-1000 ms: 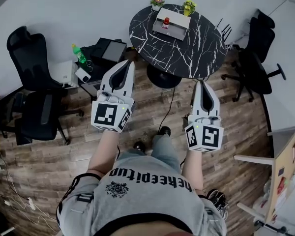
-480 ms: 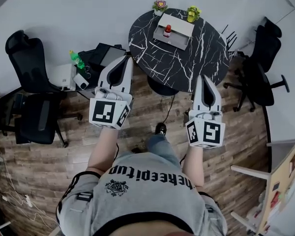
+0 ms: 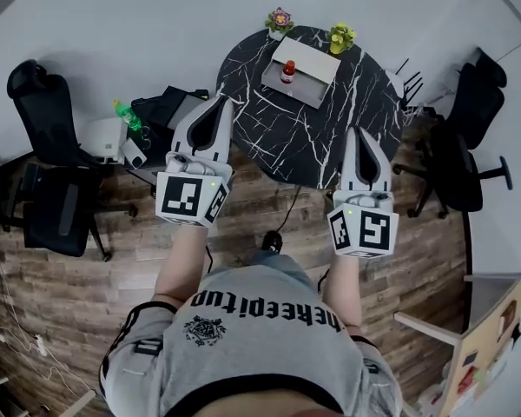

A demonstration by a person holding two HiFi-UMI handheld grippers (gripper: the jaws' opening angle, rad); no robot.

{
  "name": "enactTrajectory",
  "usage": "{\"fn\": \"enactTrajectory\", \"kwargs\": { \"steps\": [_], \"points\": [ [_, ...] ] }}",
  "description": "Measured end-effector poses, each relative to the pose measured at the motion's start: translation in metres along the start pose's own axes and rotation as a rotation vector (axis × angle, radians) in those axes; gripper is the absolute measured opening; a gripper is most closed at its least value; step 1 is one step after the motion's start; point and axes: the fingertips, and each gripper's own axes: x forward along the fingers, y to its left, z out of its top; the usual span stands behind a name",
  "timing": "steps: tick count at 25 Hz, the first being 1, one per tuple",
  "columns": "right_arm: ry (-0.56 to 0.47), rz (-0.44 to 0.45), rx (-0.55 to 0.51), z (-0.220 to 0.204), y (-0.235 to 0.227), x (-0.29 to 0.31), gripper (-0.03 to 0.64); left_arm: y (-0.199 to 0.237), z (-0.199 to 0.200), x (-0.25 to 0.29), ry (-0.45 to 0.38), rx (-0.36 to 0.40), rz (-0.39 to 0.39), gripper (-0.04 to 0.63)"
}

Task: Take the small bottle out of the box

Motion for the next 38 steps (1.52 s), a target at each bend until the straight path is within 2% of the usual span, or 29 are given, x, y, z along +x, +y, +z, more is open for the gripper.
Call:
{"fn": "enactTrajectory", "kwargs": {
  "steps": [11, 20, 28, 38],
  "points": [
    [-0.032, 0.05, -0.005, -0.006, -0.066, 0.034, -0.002, -0.032, -0.008, 0.063, -0.032, 0.021, 0.04, 0.003],
    [-0.033, 0.103, 0.034, -0.021, -0.093, 0.05, -0.002, -0.05, -0.02, 0.081, -0.012, 0.035, 0.082, 0.005],
    [-0.007, 0.149, 0.06, -0.041, -0.091, 0.077, -0.002, -0.04, -0.037, 0.095, 0.029, 0.049, 0.101, 0.003],
    [-0.007, 0.151, 0.065, -0.051, -0.087, 0.141, -0.002, -0.001, -0.047, 0.14, 0.029, 0.059, 0.078, 0.003]
  ]
}}
